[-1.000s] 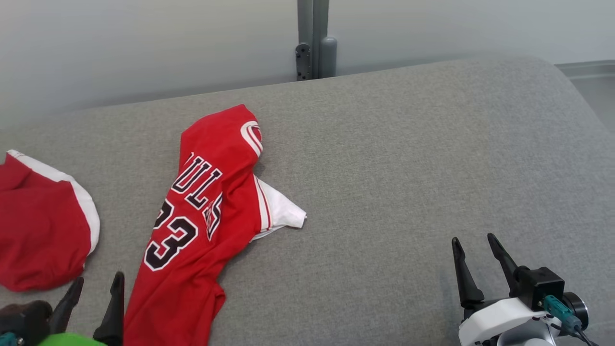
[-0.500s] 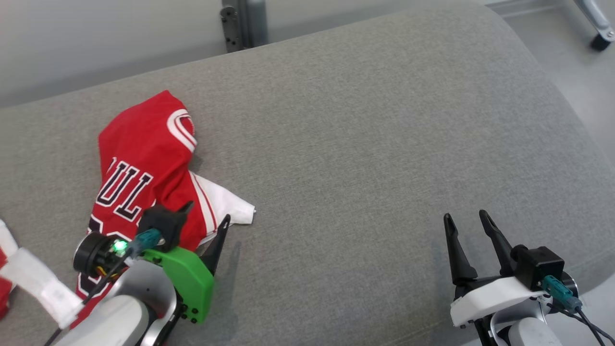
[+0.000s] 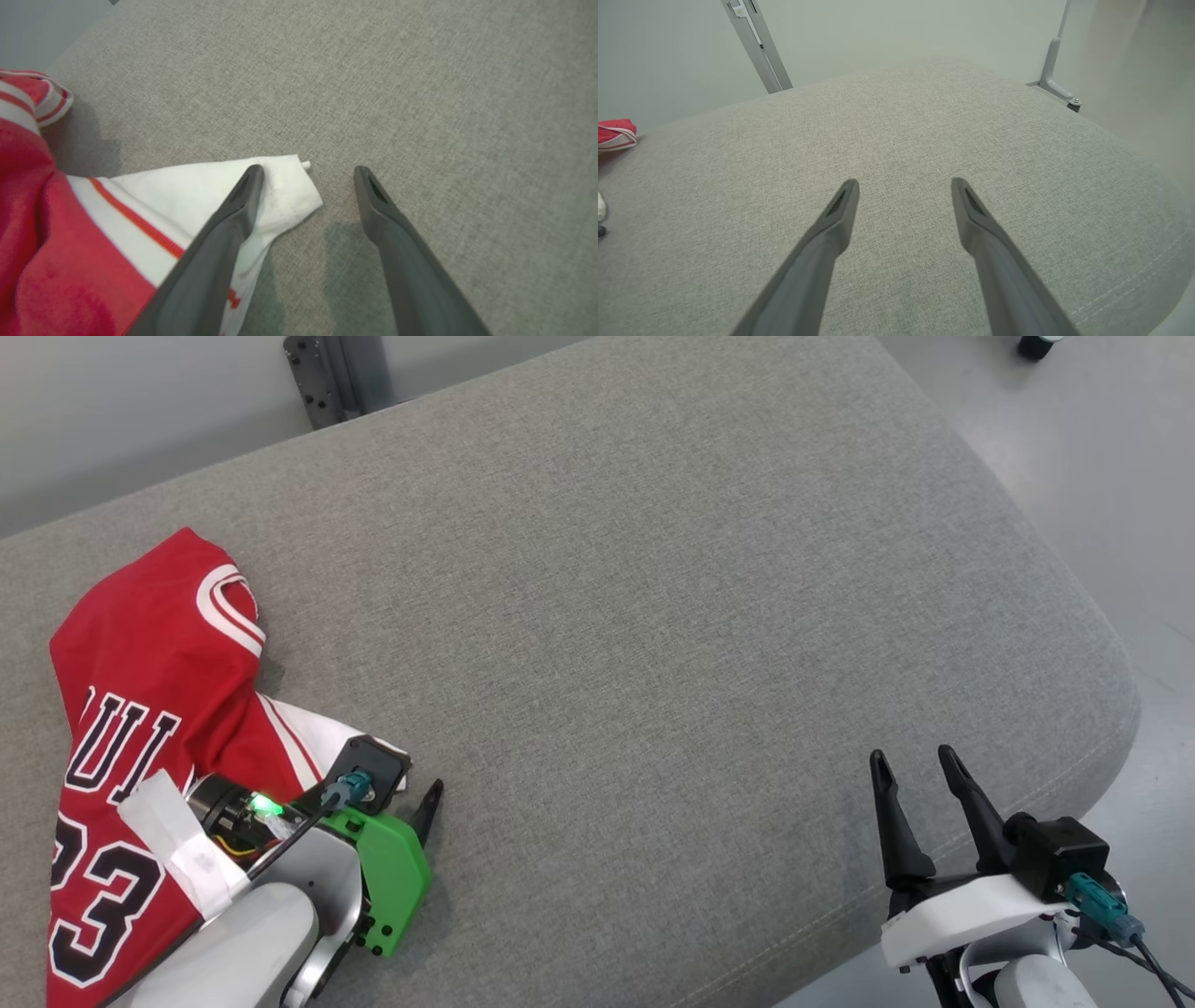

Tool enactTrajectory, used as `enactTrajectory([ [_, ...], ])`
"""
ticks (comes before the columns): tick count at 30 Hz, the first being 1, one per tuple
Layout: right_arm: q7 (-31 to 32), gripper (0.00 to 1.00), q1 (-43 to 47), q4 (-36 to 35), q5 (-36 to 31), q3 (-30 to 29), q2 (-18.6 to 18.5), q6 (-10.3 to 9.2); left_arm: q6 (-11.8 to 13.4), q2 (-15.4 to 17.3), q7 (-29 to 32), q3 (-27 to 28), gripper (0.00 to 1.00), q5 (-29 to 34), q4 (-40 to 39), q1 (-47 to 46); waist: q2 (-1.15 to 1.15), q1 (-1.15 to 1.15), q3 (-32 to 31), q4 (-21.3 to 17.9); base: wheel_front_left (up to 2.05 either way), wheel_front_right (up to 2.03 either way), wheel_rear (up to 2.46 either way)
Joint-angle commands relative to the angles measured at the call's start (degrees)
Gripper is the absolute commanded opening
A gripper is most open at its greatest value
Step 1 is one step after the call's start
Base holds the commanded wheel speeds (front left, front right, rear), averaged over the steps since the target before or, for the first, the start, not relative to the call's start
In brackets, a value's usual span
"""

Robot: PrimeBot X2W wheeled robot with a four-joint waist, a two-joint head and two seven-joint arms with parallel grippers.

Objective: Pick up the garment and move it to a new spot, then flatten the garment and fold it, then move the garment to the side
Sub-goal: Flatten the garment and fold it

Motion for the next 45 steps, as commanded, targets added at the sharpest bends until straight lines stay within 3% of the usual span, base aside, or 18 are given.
enactTrajectory([
  [1,-0.2,1.0,0.46,-0.17,0.35,-0.15,-0.09,-0.02,0.11,-0.08,-0.31,0.17,0.87,0.09,0.59,-0.74,0.0,0.0,-0.06,0.2,0.0,0.0,0.0],
  [2,-0.2,1.0,0.4,-0.13,0.37,-0.05,-0.09,-0.01,0.09,-0.03,-0.31,0.18,0.64,-0.09,0.93,-0.7,0.0,0.0,-0.11,0.33,0.0,0.0,0.0],
  [3,-0.2,1.0,0.27,-0.05,0.4,0.02,-0.09,-0.02,0.02,-0.02,-0.37,0.2,0.48,-0.15,1.29,-0.68,0.0,0.0,-0.15,0.44,0.0,0.0,0.0],
  [6,-0.2,1.0,-0.01,0.09,0.42,-0.03,-0.1,-0.02,0.07,-0.2,-0.43,0.35,0.33,-0.71,2.05,-0.54,0.0,0.0,-0.34,0.82,0.0,0.0,0.0],
  [8,-0.2,1.0,-0.01,0.09,0.26,-0.07,-0.1,-0.02,0.06,-0.33,-0.82,0.54,0.33,-1.06,2.16,-0.44,0.0,0.0,-0.43,1.11,0.0,0.0,0.0],
  [11,-0.2,1.0,-0.1,0.12,-0.02,-0.03,-0.1,-0.02,-0.11,-0.05,-0.83,0.49,0.22,-1.45,2.66,-0.19,0.0,0.0,-0.46,1.33,0.0,0.0,0.0],
  [14,-0.2,1.0,-0.12,0.1,-0.21,-0.03,-0.1,-0.02,-0.2,-0.38,-1.08,0.63,0.0,-2.0,3.24,0.08,0.0,0.0,-0.62,1.37,0.0,0.0,0.0],
  [28,-0.2,1.0,-0.12,0.69,-1.06,-0.22,-0.11,-0.01,0.16,-4.69,-6.14,8.0,0.0,-9.4,-9.71,-3.66,0.0,0.0,-1.94,0.41,0.0,0.0,0.0],
  [35,-0.19,1.0,-0.29,0.99,-0.83,-0.08,-0.1,-0.01,-0.37,-11.53,-7.33,5.98,0.0,-10.24,-12.56,-4.73,0.0,0.0,-2.16,-1.95,0.0,0.0,0.0],
  [43,-0.2,1.0,0.08,0.83,0.09,-0.01,-0.1,-0.01,-2.13,-20.95,-11.9,-0.12,0.0,-8.51,-5.43,-3.66,0.0,0.0,-0.98,-5.05,0.0,0.0,0.0],
  [44,-0.2,1.0,0.24,0.81,0.19,-0.03,-0.09,-0.01,-2.81,-21.51,-12.03,-0.94,0.08,-8.43,-4.19,-3.5,0.0,0.0,-0.76,-5.26,0.0,0.0,0.0],
  [45,-0.2,1.0,0.3,0.79,0.38,-0.05,-0.09,-0.02,-3.43,-21.87,-12.31,-1.46,0.46,-8.45,-3.26,-3.39,0.0,0.0,-0.51,-5.46,0.0,0.0,0.0],
])
